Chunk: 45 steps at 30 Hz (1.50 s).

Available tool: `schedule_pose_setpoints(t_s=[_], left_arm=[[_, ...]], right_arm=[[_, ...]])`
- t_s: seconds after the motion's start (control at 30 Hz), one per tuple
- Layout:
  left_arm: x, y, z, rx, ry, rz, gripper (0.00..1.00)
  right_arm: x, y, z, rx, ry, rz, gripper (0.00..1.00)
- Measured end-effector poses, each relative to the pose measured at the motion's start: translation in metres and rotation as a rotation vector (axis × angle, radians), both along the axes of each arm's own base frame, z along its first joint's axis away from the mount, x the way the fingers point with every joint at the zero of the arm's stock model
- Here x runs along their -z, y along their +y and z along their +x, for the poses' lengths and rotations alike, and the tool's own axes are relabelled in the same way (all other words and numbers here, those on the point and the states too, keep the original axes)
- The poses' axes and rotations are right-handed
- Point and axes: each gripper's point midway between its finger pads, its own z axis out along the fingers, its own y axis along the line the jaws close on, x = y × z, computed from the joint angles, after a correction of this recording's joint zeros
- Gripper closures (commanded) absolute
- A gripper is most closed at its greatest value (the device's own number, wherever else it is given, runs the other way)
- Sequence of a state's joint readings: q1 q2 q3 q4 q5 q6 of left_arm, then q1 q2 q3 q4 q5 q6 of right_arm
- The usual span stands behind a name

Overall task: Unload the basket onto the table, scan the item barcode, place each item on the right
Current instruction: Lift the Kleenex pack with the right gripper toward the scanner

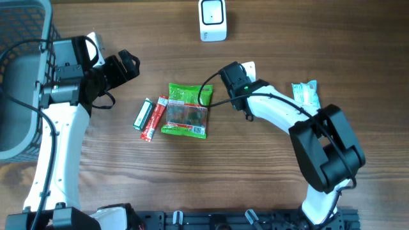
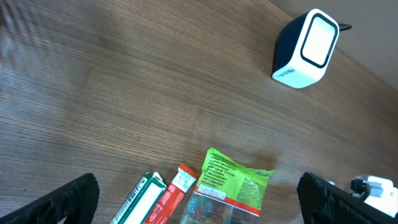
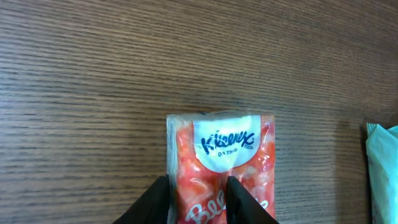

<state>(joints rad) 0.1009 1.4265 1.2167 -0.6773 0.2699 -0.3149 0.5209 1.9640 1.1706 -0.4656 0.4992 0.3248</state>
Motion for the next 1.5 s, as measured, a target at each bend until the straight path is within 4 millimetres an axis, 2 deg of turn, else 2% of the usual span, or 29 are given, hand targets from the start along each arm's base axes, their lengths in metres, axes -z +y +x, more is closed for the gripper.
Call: schedule_pose_setpoints(t_s=[0.07, 0.17, 0.3, 0.53, 0.67, 0.8, 0.83, 0.93, 1.0, 1.07, 1.13, 1.23, 1.27, 1.3, 1.43, 1.5], left_arm=[[0.000, 0.000, 0.000, 0.000, 0.000, 0.000, 0.00], [0.000, 0.000, 0.000, 0.000, 0.000, 0.000, 0.00], [0.000, 0.000, 0.000, 0.000, 0.000, 0.000, 0.00], [0.000, 0.000, 0.000, 0.000, 0.000, 0.000, 0.00], [0.000, 0.000, 0.000, 0.000, 0.000, 0.000, 0.00], [0.000, 0.000, 0.000, 0.000, 0.000, 0.000, 0.00], [0.000, 0.000, 0.000, 0.000, 0.000, 0.000, 0.00], [0.000, 0.000, 0.000, 0.000, 0.000, 0.000, 0.00], [0.000, 0.000, 0.000, 0.000, 0.000, 0.000, 0.00], [0.000, 0.000, 0.000, 0.000, 0.000, 0.000, 0.00], [0.000, 0.000, 0.000, 0.000, 0.000, 0.000, 0.00], [0.000, 0.000, 0.000, 0.000, 0.000, 0.000, 0.00], [0.000, 0.000, 0.000, 0.000, 0.000, 0.000, 0.00], [0.000, 0.000, 0.000, 0.000, 0.000, 0.000, 0.00], [0.000, 0.000, 0.000, 0.000, 0.000, 0.000, 0.00], [0.000, 0.000, 0.000, 0.000, 0.000, 0.000, 0.00]], right_arm=[[0.001, 0.000, 0.000, 0.001, -0.001, -0.007, 0.65], [0.002, -0.001, 0.001, 0.001, -0.001, -0.013, 0.67], [0.001, -0.003, 0.002, 0.009, -0.008, -0.027, 0.96], [-0.011, 0.000, 0.001, 0.001, -0.014, 0.004, 0.96], [-0.054, 0.009, -0.005, -0.075, -0.033, 0.071, 0.96], [-0.118, 0.023, -0.018, -0.168, -0.104, 0.207, 0.96], [-0.140, 0.032, -0.027, -0.209, -0.124, 0.285, 0.96], [-0.169, 0.045, -0.040, -0.253, -0.151, 0.416, 0.96], [-0.196, 0.056, -0.054, -0.295, -0.157, 0.573, 0.96], [-0.204, 0.059, -0.063, -0.307, -0.123, 0.672, 0.96], [-0.204, 0.057, -0.072, -0.298, -0.056, 0.740, 0.96], [-0.212, 0.051, -0.081, -0.279, 0.004, 0.783, 0.96], [-0.219, 0.051, -0.085, -0.281, 0.024, 0.801, 0.96], [-0.237, 0.053, -0.080, -0.296, -0.011, 0.818, 0.96], [-0.281, 0.062, -0.076, -0.336, -0.029, 0.912, 0.96], [-0.296, 0.070, -0.071, -0.343, 0.012, 0.947, 0.95]])
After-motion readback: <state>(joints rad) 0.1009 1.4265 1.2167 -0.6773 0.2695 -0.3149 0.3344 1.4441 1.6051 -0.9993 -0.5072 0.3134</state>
